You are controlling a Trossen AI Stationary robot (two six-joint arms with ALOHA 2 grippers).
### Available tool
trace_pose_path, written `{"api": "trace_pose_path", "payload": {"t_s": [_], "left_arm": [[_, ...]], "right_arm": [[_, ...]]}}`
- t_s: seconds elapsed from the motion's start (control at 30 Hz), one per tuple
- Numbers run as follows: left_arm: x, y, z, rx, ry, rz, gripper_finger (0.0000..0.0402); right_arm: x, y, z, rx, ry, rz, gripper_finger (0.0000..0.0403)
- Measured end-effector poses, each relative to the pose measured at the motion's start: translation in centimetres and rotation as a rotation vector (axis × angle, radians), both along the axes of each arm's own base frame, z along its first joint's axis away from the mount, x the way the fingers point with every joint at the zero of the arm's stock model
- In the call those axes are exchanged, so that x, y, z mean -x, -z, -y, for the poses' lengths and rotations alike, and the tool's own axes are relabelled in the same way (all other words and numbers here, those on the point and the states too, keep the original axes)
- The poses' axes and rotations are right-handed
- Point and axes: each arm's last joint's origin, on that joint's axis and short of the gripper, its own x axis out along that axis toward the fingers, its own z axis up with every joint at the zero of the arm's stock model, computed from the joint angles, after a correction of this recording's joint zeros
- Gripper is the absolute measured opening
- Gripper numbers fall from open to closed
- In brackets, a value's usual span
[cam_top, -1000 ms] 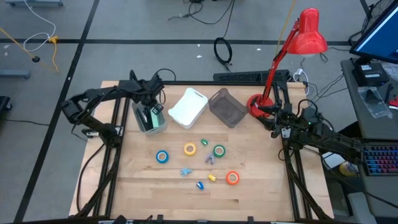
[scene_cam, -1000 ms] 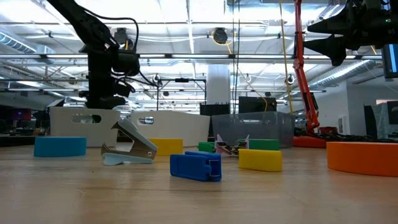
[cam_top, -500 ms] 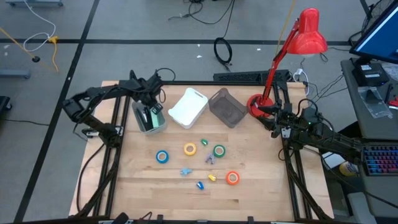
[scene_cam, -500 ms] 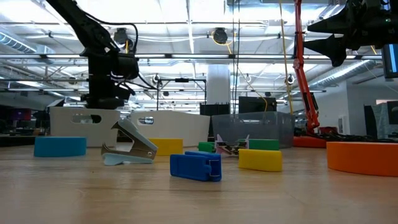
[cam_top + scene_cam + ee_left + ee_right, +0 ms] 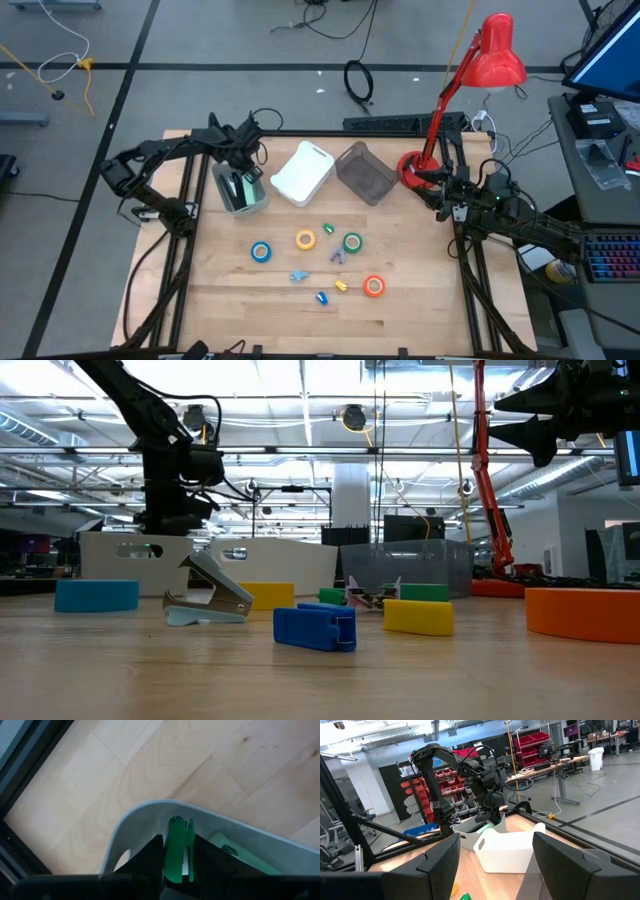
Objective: Pick and place Stapler, Stapler remover, tape
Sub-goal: Put the left small green stapler into the gray bin, then put the small green stapler into the gray bin
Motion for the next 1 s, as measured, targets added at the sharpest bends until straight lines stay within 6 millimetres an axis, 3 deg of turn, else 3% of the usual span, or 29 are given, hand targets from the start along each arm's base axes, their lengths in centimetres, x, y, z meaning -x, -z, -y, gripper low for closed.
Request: {"api": "trace_pose_path", "payload": {"t_s": [0.27, 0.47, 0.8, 1.0], "left_arm": [[0.0, 0.0, 0.0, -0.005, -0.006, -0.005, 0.0173], [-0.1, -1.0, -0.1, 0.019, -0.031, -0.014, 0.0197], [-1.1, -7.0, -0.3, 0.061, -0.095, -0.035, 0.0198], [-3.3, -10.2, 1.7, 0.116, -0.058, 0.054, 0.0198]], "right_arm": [[0.0, 0.0, 0.0, 0.0, -0.002, 0.0, 0.0242], [0.0, 0.0, 0.0, 0.0, -0.002, 0.0, 0.0242], [0.0, 0.0, 0.0, 0.0, -0.003, 0.0, 0.0242], [0.0, 0.0, 0.0, 0.0, -0.003, 0.0, 0.0242]]}}
